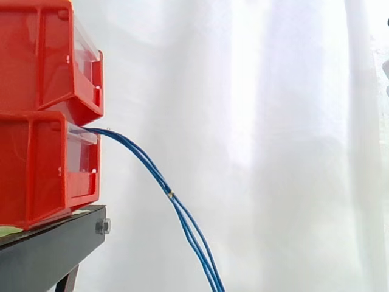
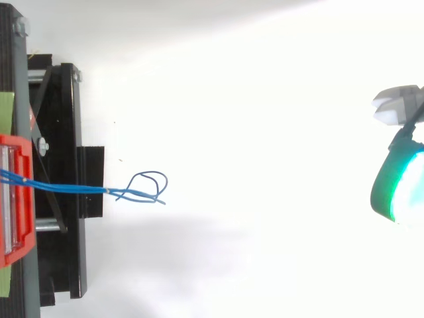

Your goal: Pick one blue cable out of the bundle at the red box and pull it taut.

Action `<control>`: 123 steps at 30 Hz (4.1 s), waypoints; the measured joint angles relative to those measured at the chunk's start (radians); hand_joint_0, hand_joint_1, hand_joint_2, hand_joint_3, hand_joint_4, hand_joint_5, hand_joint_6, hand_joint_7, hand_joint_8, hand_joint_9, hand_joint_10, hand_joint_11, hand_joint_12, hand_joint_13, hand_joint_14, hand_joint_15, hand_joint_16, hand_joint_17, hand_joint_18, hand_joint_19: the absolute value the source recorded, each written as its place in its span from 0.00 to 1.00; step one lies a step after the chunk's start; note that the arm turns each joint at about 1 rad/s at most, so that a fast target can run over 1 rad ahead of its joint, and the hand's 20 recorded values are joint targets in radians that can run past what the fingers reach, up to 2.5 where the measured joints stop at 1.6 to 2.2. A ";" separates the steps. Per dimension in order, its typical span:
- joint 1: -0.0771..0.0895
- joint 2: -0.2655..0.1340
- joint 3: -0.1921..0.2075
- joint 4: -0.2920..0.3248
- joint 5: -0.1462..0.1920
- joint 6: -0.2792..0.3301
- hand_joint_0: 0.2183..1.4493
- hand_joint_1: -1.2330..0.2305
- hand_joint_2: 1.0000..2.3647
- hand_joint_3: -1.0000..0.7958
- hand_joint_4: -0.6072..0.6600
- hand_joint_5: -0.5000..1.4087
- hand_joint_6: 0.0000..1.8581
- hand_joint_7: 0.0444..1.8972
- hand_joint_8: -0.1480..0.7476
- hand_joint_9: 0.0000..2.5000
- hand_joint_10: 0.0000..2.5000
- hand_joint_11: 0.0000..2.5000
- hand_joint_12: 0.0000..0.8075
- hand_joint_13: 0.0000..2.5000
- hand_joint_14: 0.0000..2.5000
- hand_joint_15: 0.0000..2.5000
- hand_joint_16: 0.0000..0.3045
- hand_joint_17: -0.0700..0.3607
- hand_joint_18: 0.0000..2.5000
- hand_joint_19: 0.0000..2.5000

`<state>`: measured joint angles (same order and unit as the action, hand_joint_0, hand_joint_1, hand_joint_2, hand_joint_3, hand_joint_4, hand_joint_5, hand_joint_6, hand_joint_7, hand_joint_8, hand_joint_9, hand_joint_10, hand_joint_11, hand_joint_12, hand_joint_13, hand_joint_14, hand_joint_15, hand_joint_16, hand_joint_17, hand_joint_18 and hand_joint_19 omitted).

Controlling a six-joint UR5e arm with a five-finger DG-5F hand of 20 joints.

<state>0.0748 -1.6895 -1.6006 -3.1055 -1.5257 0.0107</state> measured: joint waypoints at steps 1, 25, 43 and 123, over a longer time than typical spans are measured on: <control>0.000 0.000 0.000 0.001 -0.001 0.000 0.19 0.50 0.00 0.28 0.64 0.13 0.27 0.34 0.44 0.00 0.00 0.00 0.45 0.00 0.00 0.02 0.20 0.48 0.00 0.01; 0.012 -0.001 0.000 0.094 0.006 -0.034 0.19 0.50 0.00 0.28 0.65 0.13 0.27 0.34 0.44 0.00 0.00 0.00 0.45 0.00 0.00 0.02 0.20 0.48 0.00 0.02; 0.020 -0.032 0.000 0.112 0.019 -0.026 0.18 0.49 0.00 0.28 0.64 0.13 0.27 0.34 0.43 0.00 0.00 0.00 0.45 0.00 0.00 0.02 0.20 0.49 0.00 0.02; 0.038 -0.708 0.277 0.730 0.146 -0.130 0.26 0.39 0.00 0.28 0.76 0.17 0.27 0.45 0.48 0.10 0.00 0.01 0.43 0.00 0.00 0.02 0.18 0.45 0.00 0.03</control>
<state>0.1126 -2.3979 -1.3236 -2.3760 -1.3799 -0.1190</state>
